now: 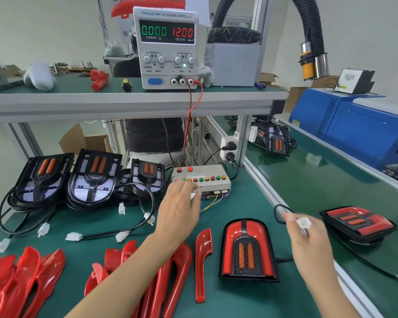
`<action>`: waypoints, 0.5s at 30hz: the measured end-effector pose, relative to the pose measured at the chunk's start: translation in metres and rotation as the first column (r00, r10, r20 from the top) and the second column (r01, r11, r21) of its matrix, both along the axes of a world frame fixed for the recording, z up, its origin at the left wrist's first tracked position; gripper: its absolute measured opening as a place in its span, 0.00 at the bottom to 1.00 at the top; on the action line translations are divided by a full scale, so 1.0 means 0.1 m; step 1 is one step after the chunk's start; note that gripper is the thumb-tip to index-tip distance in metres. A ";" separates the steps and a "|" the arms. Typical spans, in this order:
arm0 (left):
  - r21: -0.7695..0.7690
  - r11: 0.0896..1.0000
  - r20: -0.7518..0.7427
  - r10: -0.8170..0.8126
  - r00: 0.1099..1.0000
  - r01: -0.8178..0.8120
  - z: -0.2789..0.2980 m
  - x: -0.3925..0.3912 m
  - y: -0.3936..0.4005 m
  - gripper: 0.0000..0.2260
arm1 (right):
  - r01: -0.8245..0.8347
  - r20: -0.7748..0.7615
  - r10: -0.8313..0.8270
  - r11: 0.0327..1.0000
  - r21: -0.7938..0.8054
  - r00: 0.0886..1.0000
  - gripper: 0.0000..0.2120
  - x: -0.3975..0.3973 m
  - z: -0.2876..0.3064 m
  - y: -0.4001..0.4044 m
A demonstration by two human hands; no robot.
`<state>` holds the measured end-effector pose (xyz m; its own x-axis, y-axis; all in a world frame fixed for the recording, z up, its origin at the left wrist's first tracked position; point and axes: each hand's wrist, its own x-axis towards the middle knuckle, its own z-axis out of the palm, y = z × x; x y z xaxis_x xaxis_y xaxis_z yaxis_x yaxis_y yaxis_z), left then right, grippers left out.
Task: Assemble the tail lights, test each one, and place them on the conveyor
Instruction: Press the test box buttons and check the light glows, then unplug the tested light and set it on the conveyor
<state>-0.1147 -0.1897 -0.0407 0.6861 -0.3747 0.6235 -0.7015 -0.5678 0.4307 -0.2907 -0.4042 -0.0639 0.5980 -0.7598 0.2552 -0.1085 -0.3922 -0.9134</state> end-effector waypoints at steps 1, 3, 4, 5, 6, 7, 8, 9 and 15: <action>0.020 1.000 -0.053 -0.017 0.998 0.018 0.03 -0.10 -0.03 0.05 | 0.022 -0.025 -0.021 0.999 0.048 0.999 0.13 -0.08 -0.05 0.05; 0.161 0.985 -0.270 -0.018 0.963 0.063 0.05 -0.29 -0.11 0.11 | 0.037 -0.051 -0.029 0.985 0.171 0.998 0.09 -0.24 -0.16 0.17; 0.268 0.959 -0.352 0.006 0.936 0.095 0.04 -0.39 -0.17 0.14 | 0.031 -0.046 -0.021 0.973 0.231 0.999 0.09 -0.30 -0.20 0.23; 0.368 0.920 -0.403 0.029 0.915 0.133 0.01 -0.49 -0.22 0.18 | 0.021 -0.034 -0.013 0.964 0.265 0.999 0.09 -0.36 -0.23 0.29; 0.446 0.879 -0.442 0.053 0.896 0.168 -0.02 -0.59 -0.27 0.21 | 0.008 -0.015 -0.004 0.964 0.267 1.000 0.10 -0.41 -0.24 0.34; 0.496 0.846 -0.472 0.076 0.879 0.194 -0.04 -0.67 -0.31 0.24 | -0.005 0.009 0.002 0.964 0.264 1.000 0.11 -0.46 -0.23 0.39; 0.523 0.828 -0.490 0.099 0.866 0.201 -0.07 -0.73 -0.36 0.26 | -0.022 0.035 0.013 0.963 0.267 0.999 0.10 -0.50 -0.21 0.42; 0.531 0.824 -0.503 0.119 0.856 0.197 -0.10 -0.77 -0.40 0.26 | -0.040 0.053 0.026 0.959 0.280 0.998 0.09 -0.54 -0.20 0.45; 0.488 0.851 -0.613 0.174 0.771 0.196 -0.15 -0.81 -0.51 0.23 | -0.177 0.016 0.196 0.842 0.509 0.980 0.19 -0.77 -0.35 0.39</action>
<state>-0.1956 -0.2407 -0.0562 0.8335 -0.5087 -0.2157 -0.3908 -0.8187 0.4207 -0.3681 -0.3655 -0.0986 0.7425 -0.6509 -0.1581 -0.1162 0.1072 -0.9874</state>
